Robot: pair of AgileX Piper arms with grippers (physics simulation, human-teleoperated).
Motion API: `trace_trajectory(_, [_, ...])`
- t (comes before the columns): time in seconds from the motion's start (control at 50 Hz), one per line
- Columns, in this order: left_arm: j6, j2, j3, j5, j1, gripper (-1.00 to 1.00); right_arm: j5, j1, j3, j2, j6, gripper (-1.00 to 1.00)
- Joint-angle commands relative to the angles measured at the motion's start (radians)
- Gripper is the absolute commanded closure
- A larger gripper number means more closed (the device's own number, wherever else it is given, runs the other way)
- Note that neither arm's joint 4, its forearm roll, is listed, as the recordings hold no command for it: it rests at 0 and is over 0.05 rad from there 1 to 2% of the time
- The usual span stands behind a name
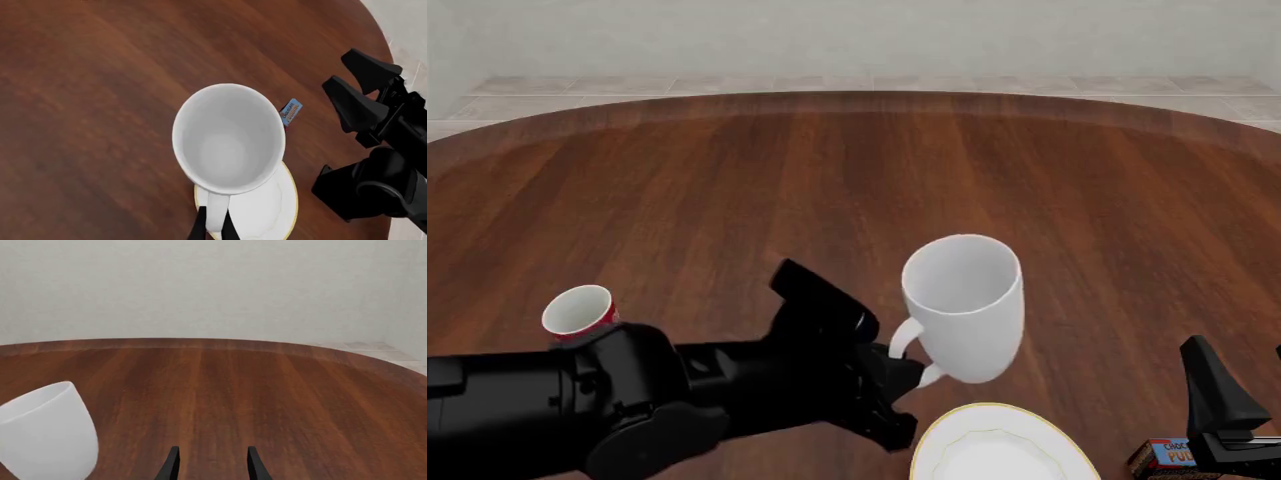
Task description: Put the white mug on the plate.
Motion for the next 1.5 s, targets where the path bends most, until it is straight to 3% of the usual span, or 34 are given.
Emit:
trace_trajectory(0.02, [0.016, 0.011, -0.025, 0.005, -0.040, 1.00, -0.002, -0.001, 0.001, 0.001, -0.001, -1.00])
trace_trajectory(0.38, [0.018, 0.057, -0.047, -0.011, -0.094, 1.00, -0.002, -0.001, 0.001, 0.001, -0.002, -1.00])
trace_trajectory(0.86, [0.070, 0.058, 0.036, -0.056, -0.091, 1.00, -0.002, -0.001, 0.001, 0.001, -0.002, -1.00])
trace_trajectory(1.5, [0.043, 0.123, 0.087, -0.137, -0.128, 1.00, -0.002, -0.001, 0.001, 0.001, -0.002, -1.00])
